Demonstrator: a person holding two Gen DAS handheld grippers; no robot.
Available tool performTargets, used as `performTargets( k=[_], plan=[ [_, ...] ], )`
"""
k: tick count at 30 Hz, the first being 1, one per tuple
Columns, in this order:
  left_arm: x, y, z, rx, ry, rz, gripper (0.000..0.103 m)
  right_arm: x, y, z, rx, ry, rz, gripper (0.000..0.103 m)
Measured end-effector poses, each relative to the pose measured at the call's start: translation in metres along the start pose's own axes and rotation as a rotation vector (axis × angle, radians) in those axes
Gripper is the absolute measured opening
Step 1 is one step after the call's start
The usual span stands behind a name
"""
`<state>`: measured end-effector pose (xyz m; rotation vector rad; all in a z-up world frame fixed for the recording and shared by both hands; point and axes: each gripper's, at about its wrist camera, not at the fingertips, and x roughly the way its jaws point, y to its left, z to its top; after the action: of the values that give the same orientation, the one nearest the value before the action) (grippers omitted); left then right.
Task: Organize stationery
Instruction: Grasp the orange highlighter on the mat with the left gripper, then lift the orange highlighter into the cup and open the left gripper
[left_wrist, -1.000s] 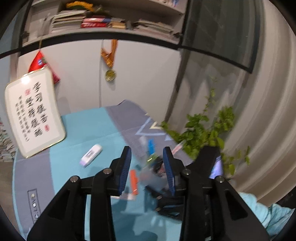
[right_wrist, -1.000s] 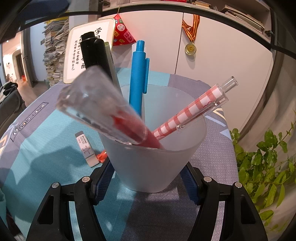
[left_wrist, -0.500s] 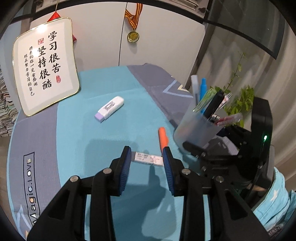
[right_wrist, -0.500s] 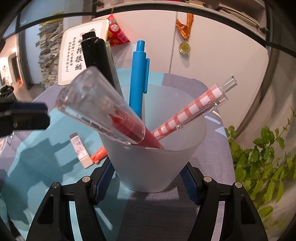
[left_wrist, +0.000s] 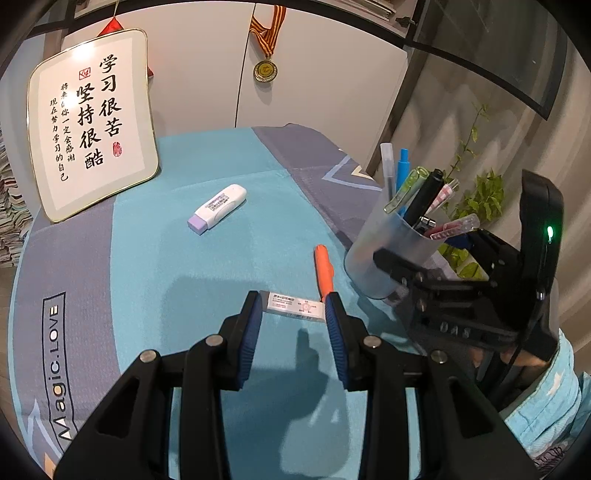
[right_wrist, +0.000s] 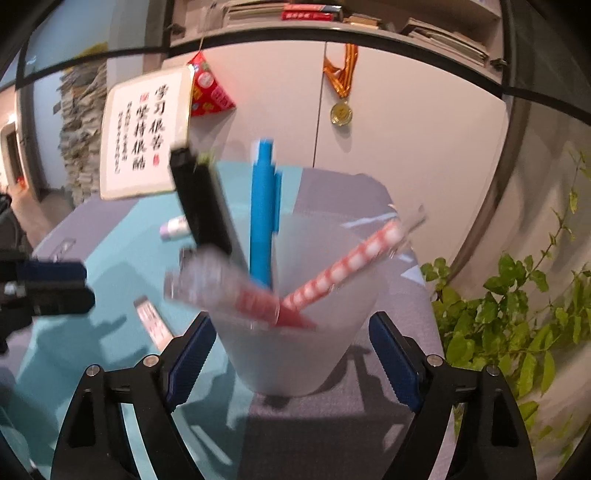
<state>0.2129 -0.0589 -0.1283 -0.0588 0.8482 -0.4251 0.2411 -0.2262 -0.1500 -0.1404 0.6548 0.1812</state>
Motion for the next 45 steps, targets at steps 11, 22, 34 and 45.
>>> performTargets(
  k=[11,22,34,45],
  plan=[
    [0.028,-0.032,0.007,0.080,0.034,-0.019,0.033,0.003,-0.024,0.002,0.056,0.012,-0.077,0.070],
    [0.094,-0.045,0.036,0.092,0.116,0.059,0.030,-0.004,-0.039,-0.014,0.070,-0.065,0.042,0.070],
    [0.091,-0.042,0.032,0.088,0.092,0.083,0.015,-0.005,-0.036,-0.014,0.026,-0.067,0.058,0.071],
    [-0.042,-0.036,0.051,0.006,-0.220,-0.051,0.015,-0.016,-0.016,-0.020,-0.030,-0.078,0.134,0.071]
  ],
)
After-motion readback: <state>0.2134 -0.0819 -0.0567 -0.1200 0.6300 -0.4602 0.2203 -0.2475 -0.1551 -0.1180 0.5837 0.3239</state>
